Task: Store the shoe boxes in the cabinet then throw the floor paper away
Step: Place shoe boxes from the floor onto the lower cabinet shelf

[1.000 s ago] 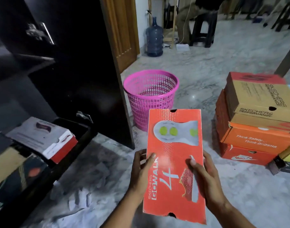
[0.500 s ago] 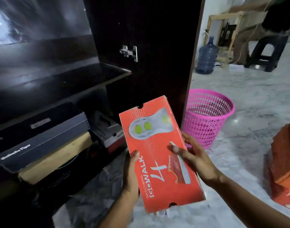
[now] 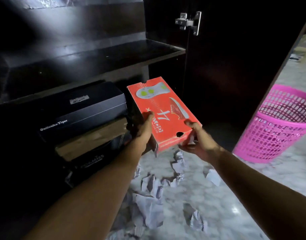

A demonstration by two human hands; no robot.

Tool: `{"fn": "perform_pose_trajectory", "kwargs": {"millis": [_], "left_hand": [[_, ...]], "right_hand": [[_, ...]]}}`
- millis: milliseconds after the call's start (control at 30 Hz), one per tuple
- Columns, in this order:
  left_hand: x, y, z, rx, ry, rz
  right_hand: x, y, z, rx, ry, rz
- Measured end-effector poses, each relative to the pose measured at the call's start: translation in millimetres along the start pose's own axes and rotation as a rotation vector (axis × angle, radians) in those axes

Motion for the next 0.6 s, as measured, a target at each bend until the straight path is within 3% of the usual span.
{"fn": "perform_pose_trajectory", "kwargs": {"millis": [100, 133, 200, 300, 367, 500, 600], "left_hand": [[3, 16, 7, 0.434, -0.167, -0.613], [3, 20, 8, 0.485, -0.151, -0.804], [17, 34, 7, 0.599, -0.061, -1.021], [43, 38, 10, 0.825, -0.039, -1.093], [60, 33, 11, 0.907, -0.082, -1.092], [88, 21, 11, 1.082, -0.206, -1.055], [106, 12, 10, 1.161, -0.228, -1.024]], "right_hand": [[39, 0, -26, -0.029, -0.069, -0.052], [48, 0, -32, -0.042, -0.084, -0.054], [69, -2, -48, -0.102, -0.084, -0.062], [91, -4, -73, -0.091, -0.087, 0.003], [109, -8, -89, -0.088, -0.175, 0.097], [179, -20, -116, -0.293, -0.287, 0.157], [224, -18, -132, -0.374, -0.230, 0.136]]}}
Point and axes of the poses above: each hand's wrist, its own x-axis towards the middle knuckle, its own z-axis out of the back of the hand, y = z × x, the point moved 1 cm from there along x, towards the middle knuckle, and after that the axes turned 8 degrees about -y, right-handed, at the moved point
